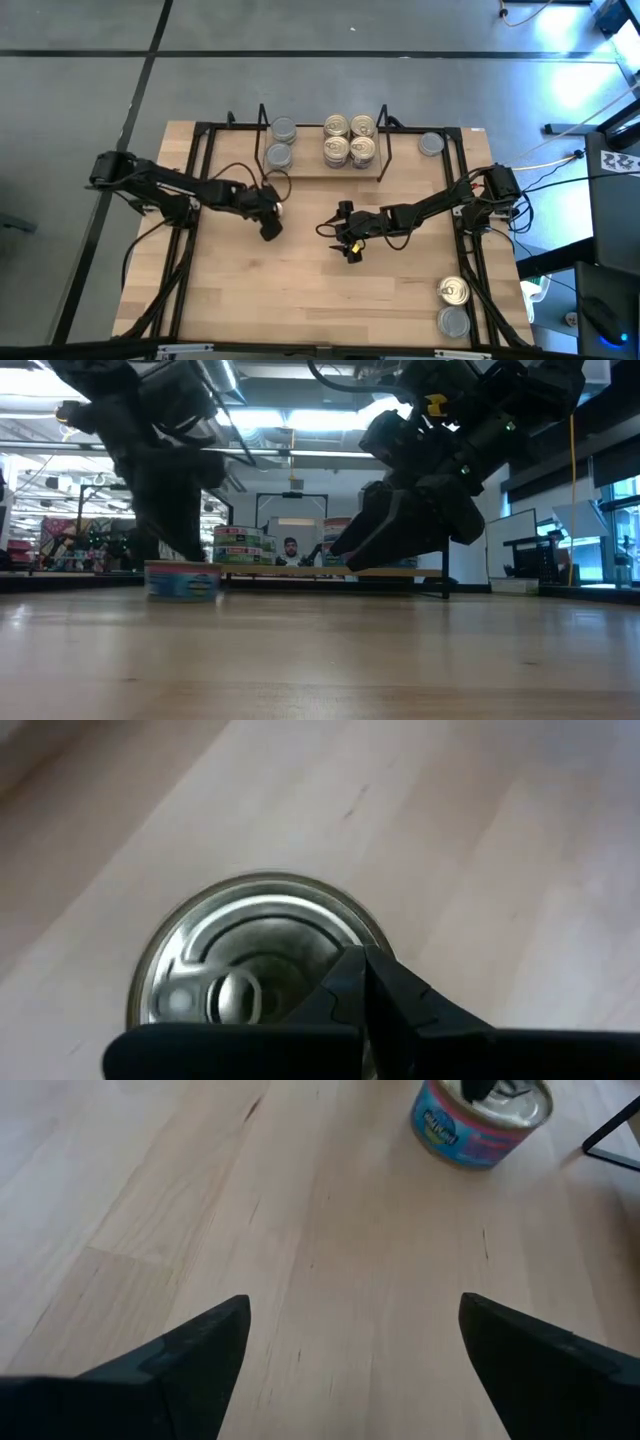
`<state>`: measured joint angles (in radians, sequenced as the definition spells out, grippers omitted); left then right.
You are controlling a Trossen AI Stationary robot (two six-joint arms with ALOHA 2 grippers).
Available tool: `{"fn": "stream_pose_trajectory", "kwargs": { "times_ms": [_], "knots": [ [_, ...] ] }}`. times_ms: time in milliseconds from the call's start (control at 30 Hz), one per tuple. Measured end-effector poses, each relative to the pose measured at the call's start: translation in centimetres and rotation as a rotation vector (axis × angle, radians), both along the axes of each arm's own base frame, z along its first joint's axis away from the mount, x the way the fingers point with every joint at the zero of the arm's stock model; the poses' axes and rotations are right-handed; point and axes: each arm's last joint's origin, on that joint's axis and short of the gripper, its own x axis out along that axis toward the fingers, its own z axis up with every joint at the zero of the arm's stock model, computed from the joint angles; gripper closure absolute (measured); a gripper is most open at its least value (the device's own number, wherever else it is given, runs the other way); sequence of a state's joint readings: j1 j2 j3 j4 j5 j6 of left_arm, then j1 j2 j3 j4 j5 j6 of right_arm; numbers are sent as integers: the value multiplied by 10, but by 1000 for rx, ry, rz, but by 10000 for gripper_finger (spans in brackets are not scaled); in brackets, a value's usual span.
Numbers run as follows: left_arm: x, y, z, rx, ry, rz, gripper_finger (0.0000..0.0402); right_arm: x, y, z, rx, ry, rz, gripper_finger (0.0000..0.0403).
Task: Stack canned seafood by type on shelf
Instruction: Put the blue and pink tuna can on the shelf
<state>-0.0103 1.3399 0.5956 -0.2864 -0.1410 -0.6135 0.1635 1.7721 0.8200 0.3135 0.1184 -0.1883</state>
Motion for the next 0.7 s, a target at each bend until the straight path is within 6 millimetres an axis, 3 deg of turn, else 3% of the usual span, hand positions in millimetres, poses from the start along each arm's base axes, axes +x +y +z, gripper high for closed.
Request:
{"fn": "stream_pose_trajectory", "kwargs": {
  "times_ms": [267,567,700],
  "knots": [
    [30,-15,-10,17,-135,-82,401,-6,7,2,5,45,43,50],
    [46,-23,7,181,-163,-304,401,-19,9,20,6,95,65,50],
    [47,-18,12,186,-177,-292,379,-20,9,20,12,94,63,50]
  ]
}}
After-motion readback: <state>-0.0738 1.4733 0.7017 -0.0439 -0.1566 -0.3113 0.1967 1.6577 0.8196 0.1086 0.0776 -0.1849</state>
